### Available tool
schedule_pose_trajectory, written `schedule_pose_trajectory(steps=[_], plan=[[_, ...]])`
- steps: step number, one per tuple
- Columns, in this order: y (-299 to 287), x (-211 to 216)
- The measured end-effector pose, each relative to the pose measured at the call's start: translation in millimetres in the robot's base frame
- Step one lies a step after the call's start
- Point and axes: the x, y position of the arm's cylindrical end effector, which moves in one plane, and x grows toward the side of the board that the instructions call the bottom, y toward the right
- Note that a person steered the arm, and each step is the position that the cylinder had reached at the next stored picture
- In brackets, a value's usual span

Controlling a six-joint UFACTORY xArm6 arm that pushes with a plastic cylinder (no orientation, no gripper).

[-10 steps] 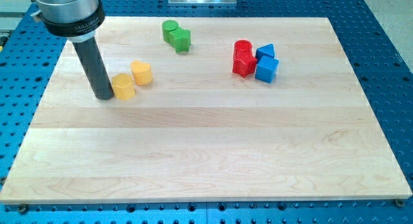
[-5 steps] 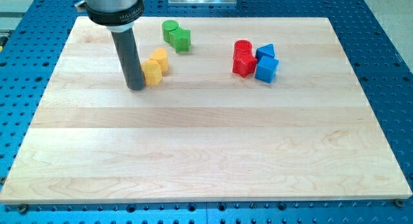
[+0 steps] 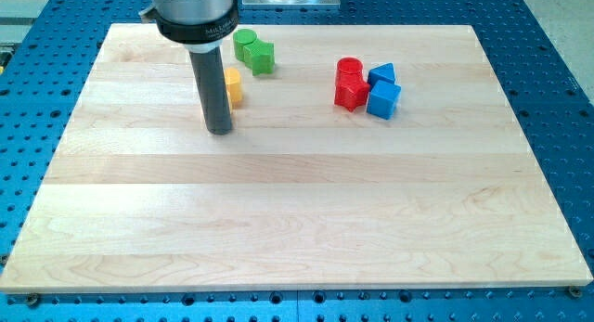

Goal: Move the yellow blocks towards the green blocks

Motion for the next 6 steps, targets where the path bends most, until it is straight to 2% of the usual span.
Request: schedule_pose_trajectory(steps=[2,6], plan=[[2,-47],[34,-55]])
